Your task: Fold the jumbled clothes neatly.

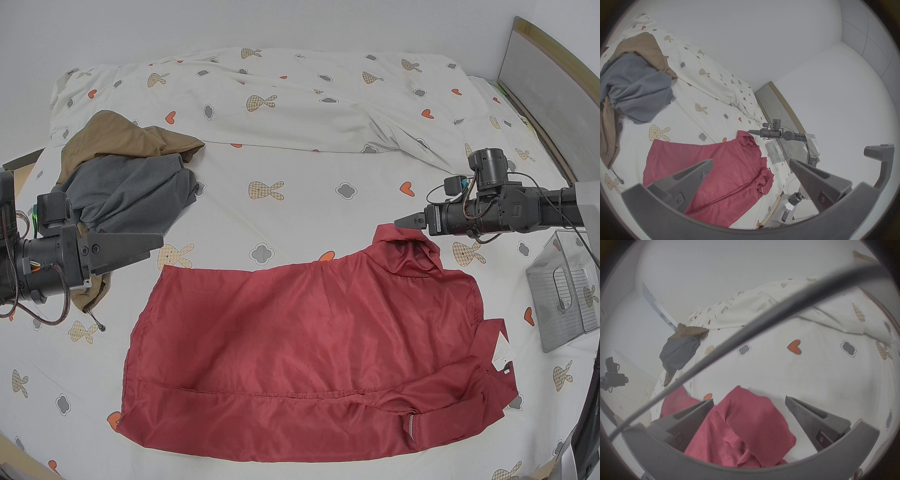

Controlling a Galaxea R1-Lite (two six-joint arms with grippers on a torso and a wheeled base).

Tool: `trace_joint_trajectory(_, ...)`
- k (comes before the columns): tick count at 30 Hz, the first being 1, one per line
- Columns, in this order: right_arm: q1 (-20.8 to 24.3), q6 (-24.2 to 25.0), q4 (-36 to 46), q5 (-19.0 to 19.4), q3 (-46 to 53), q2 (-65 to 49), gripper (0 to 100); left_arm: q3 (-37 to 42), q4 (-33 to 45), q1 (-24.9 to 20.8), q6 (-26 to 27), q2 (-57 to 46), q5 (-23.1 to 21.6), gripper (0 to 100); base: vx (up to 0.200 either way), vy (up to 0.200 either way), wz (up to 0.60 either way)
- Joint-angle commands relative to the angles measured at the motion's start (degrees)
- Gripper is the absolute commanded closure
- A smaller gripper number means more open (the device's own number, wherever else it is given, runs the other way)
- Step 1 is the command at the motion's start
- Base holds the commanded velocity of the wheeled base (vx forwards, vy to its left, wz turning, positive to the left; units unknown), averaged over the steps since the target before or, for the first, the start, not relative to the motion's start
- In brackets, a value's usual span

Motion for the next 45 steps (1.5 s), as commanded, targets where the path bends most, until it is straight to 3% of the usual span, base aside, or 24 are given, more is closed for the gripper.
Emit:
trace_joint_trajectory(1,-0.48,-1.30,3.35,3.00,-2.96,2.53,0,0.76,-0.74,-0.85,-0.01,0.19,0.00,0,0.000,0.000,0.00)
trace_joint_trajectory(5,-1.80,-2.00,7.04,7.65,-6.30,4.47,0,0.94,-1.18,-0.94,-0.01,-0.43,0.00,0,0.000,0.000,0.00)
trace_joint_trajectory(12,-3.74,-2.71,7.84,8.09,-14.13,8.42,0,1.20,-1.26,-1.02,-0.01,-0.17,0.00,0,0.000,0.000,0.00)
trace_joint_trajectory(16,-4.79,-2.88,13.20,8.62,-18.59,10.80,0,1.20,-1.26,-1.02,-0.01,0.01,0.00,0,0.000,0.000,0.00)
trace_joint_trajectory(20,-6.02,-5.17,24.18,17.67,-18.59,11.76,0,1.29,-1.26,-1.11,-0.01,0.19,0.00,0,0.000,0.000,0.00)
trace_joint_trajectory(23,-6.55,-5.17,25.59,21.10,-18.59,14.40,0,1.29,-1.26,-1.38,0.08,0.19,0.09,0,0.000,0.000,0.00)
trace_joint_trajectory(29,-6.73,-5.08,26.03,22.07,-18.59,17.12,0,1.55,-1.35,-1.55,0.08,0.19,0.00,0,0.000,0.000,0.00)
trace_joint_trajectory(35,-6.46,-4.64,26.03,26.46,-18.59,16.42,0,1.55,-1.26,-1.90,0.08,0.19,0.09,0,0.000,0.000,0.00)
trace_joint_trajectory(45,-6.55,-4.90,25.24,26.29,-18.59,9.74,0,1.64,-1.26,-1.99,0.08,0.19,0.00,0,0.000,0.000,0.00)
